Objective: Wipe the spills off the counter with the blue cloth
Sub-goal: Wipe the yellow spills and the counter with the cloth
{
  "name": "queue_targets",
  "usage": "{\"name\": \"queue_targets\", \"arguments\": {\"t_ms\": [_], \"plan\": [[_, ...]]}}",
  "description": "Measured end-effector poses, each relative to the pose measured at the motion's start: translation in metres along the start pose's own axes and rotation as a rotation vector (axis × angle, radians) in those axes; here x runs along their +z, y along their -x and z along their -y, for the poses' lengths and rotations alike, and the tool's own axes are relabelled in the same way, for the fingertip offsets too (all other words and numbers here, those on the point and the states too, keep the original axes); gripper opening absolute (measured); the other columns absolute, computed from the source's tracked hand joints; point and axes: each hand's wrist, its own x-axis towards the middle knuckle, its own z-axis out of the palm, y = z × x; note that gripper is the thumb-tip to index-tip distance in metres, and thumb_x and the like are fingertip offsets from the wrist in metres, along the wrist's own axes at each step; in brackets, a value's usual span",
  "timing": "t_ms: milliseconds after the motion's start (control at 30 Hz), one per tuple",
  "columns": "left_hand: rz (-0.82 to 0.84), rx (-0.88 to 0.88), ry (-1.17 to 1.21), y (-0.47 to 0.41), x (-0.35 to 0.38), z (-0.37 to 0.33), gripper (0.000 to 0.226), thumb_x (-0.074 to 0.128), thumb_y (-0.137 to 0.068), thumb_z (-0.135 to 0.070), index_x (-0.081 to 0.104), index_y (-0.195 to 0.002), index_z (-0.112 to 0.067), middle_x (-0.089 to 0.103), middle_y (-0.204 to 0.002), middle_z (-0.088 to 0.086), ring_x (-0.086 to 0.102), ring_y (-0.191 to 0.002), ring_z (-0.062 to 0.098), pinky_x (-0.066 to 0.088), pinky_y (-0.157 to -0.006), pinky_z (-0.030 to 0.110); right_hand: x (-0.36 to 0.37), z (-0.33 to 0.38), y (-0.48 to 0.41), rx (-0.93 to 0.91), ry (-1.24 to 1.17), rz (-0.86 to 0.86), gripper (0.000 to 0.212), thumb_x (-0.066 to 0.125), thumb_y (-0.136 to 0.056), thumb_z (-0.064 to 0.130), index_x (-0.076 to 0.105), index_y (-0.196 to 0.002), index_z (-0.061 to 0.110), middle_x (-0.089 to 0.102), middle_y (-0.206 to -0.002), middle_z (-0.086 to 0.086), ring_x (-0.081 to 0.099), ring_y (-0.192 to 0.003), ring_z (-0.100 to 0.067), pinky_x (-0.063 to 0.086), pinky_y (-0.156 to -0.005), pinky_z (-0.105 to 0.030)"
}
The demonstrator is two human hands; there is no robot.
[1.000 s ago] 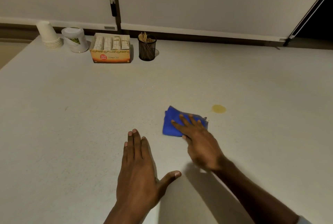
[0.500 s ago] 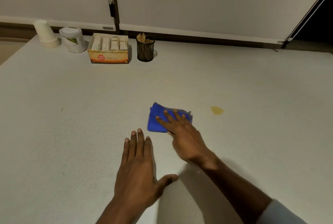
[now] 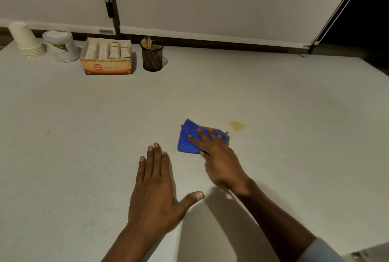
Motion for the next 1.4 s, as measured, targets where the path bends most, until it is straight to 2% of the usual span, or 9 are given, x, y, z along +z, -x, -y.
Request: {"name": "queue_targets", "arguments": {"t_ms": [167,300,433,600,700,967,1100,1233,1400], "plan": [[0.074,-0.012,-0.087,-0.001,0.002,0.001,0.143,0.009,-0.068,-0.108,-0.022,-0.165,-0.009,-0.038,-0.170,0.010,-0.036,-0.158,0.023,-0.015,-0.133,0.040,-0.035,-0.064,-0.020,0.219,0.063,-0.023,0.057,0.047,-0.104,0.010,0.039,-0.152,0.041,0.030,-0.166,0.004,0.018,-0.156,-0.030,0.029,-0.122,-0.056],[0.072,-0.011,-0.045,-0.005,0.006,-0.009,0.145,0.016,-0.068,-0.108,-0.022,-0.165,-0.008,-0.038,-0.170,0.011,-0.035,-0.159,0.023,-0.017,-0.131,0.038,-0.017,-0.034,-0.021,0.177,0.114,-0.082,0.064,0.050,-0.097,-0.001,0.041,-0.153,0.029,0.032,-0.165,-0.008,0.022,-0.153,-0.040,0.018,-0.124,-0.058],[0.081,0.029,-0.044,-0.013,0.017,-0.030,0.143,0.013,-0.067,-0.108,-0.021,-0.166,-0.010,-0.038,-0.171,0.011,-0.033,-0.160,0.024,-0.015,-0.131,0.039,-0.014,-0.025,0.034,0.091,0.064,-0.029,0.074,0.050,-0.098,-0.004,0.031,-0.156,0.036,0.019,-0.169,0.004,0.004,-0.158,-0.025,0.005,-0.129,-0.049],[0.112,0.037,-0.054,-0.011,0.020,-0.029,0.138,0.021,-0.075,-0.104,-0.023,-0.165,-0.008,-0.038,-0.170,0.012,-0.035,-0.159,0.024,-0.016,-0.131,0.039,-0.057,-0.112,0.039,0.286,0.093,-0.148,0.063,0.052,-0.098,-0.001,0.045,-0.150,0.034,0.035,-0.164,-0.006,0.023,-0.154,-0.036,0.030,-0.120,-0.060],[0.107,0.040,-0.062,-0.012,0.021,-0.030,0.138,0.017,-0.074,-0.104,-0.023,-0.165,-0.008,-0.037,-0.171,0.012,-0.035,-0.159,0.023,-0.016,-0.132,0.039,-0.066,-0.128,-0.012,0.405,0.114,-0.153,0.056,0.048,-0.102,0.004,0.044,-0.151,0.030,0.032,-0.164,-0.013,0.023,-0.153,-0.040,0.025,-0.121,-0.060],[0.077,0.044,-0.020,-0.013,0.026,-0.027,0.141,0.020,-0.071,-0.107,-0.019,-0.166,-0.011,-0.035,-0.172,0.007,-0.035,-0.159,0.019,-0.017,-0.130,0.036,-0.024,-0.059,0.005,0.069,0.143,-0.112,0.072,0.053,-0.095,-0.005,0.038,-0.155,0.031,0.031,-0.166,-0.005,0.018,-0.155,-0.034,0.013,-0.125,-0.052],[0.088,0.043,-0.033,-0.012,0.024,-0.027,0.141,0.015,-0.070,-0.108,-0.024,-0.165,-0.012,-0.038,-0.171,0.006,-0.039,-0.157,0.017,-0.018,-0.131,0.036,-0.047,-0.117,-0.004,0.186,0.190,-0.128,0.068,0.051,-0.096,-0.003,0.041,-0.153,0.032,0.034,-0.164,-0.008,0.024,-0.153,-0.040,0.025,-0.122,-0.059],[0.073,0.045,-0.007,-0.011,0.024,-0.027,0.140,0.024,-0.072,-0.105,-0.019,-0.166,-0.011,-0.034,-0.173,0.006,-0.035,-0.159,0.017,-0.018,-0.130,0.034,-0.061,-0.131,-0.062,0.378,0.121,-0.051,0.057,0.043,-0.103,0.007,0.037,-0.154,0.031,0.024,-0.168,-0.009,0.014,-0.155,-0.039,0.012,-0.126,-0.056],[0.045,0.026,0.020,-0.016,0.020,-0.029,0.144,0.028,-0.067,-0.105,-0.010,-0.169,-0.010,-0.025,-0.176,0.006,-0.027,-0.162,0.018,-0.008,-0.133,0.036,-0.026,-0.054,-0.038,0.106,0.163,-0.096,0.076,0.051,-0.091,-0.005,0.033,-0.157,0.030,0.026,-0.167,-0.008,0.018,-0.154,-0.038,0.009,-0.125,-0.057]]}}
